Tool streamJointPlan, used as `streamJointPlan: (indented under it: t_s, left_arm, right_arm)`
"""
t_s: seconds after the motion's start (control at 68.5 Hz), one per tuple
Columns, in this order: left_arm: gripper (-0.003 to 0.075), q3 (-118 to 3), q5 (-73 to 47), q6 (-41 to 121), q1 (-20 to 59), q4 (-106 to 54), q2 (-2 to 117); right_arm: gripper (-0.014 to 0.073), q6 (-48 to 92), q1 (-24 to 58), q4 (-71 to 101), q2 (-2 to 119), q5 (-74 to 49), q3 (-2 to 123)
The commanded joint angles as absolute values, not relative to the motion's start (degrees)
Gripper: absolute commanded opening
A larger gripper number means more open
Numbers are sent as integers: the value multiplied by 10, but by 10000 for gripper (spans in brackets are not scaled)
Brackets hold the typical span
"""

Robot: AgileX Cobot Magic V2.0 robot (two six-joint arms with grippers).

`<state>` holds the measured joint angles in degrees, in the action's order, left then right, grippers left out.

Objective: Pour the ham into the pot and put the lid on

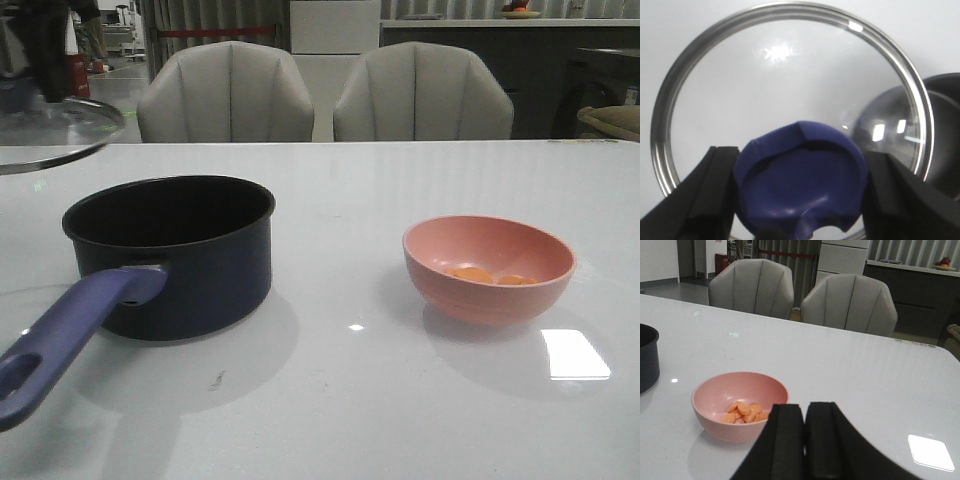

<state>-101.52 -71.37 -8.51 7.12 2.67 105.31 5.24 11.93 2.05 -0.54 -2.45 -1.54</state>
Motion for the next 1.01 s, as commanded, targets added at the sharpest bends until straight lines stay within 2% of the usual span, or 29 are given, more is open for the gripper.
streamJointPlan:
  t_s: [0.0, 0.306, 0.467, 0.686, 0.832, 0.992]
  left_arm:
    - [183, -994, -689, -54, 29, 15, 1003]
    - [183, -817, -564, 24, -105, -73, 992]
    - [183, -741, -481, 45, -119, -72, 992]
    - [186, -694, -442, 48, -119, -73, 995]
    - [227, -685, -433, 49, -119, -73, 995]
    - [334, -682, -431, 50, -118, -73, 1001]
  right_arm:
    - [150, 55, 116, 17, -17, 24, -12]
    - [150, 55, 116, 17, -17, 24, -12]
    - [150, 55, 116, 17, -17, 24, -12]
    - [150, 55, 116, 17, -17, 24, -12]
    - [150, 55, 116, 17, -17, 24, -12]
    - [150, 55, 116, 17, -17, 24, -12]
